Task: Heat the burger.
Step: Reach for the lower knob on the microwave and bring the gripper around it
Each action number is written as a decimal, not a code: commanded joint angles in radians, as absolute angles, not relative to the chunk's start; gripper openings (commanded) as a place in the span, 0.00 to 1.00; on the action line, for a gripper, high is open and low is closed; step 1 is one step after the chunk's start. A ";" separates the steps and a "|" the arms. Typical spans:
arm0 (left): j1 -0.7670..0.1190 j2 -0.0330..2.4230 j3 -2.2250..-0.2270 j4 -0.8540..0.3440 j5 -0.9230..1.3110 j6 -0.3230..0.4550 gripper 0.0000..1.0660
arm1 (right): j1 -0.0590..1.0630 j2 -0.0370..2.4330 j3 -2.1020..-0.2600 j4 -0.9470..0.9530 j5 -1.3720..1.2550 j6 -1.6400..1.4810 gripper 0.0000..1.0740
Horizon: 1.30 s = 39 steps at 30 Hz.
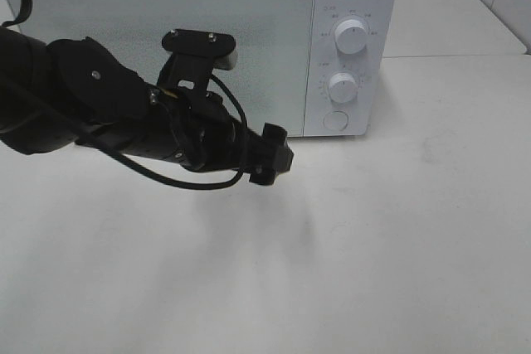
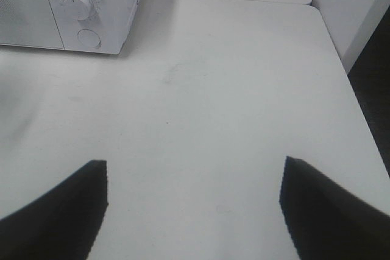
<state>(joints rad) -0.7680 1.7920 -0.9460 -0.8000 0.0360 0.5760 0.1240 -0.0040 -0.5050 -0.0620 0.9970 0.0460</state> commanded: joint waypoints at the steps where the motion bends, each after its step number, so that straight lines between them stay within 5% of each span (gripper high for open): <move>1: -0.748 1.753 -0.943 -0.731 0.185 0.581 0.95 | 0.117 -0.035 -0.501 -0.066 0.994 0.042 0.70; 7: -0.636 1.667 -0.943 -0.582 0.531 0.565 0.95 | 0.117 -0.035 -0.501 -0.066 0.994 0.042 0.70; 26: -0.079 1.391 -0.943 -0.571 1.098 0.505 0.95 | 0.117 -0.035 -0.501 -0.066 0.994 0.042 0.70; 31: 0.063 1.270 -0.943 -0.500 1.186 0.373 0.95 | 0.117 -0.035 -0.501 -0.066 0.994 0.042 0.70; 39: 0.075 1.126 -0.943 -0.266 1.185 0.180 0.95 | 0.117 -0.035 -0.501 -0.066 0.994 0.042 0.70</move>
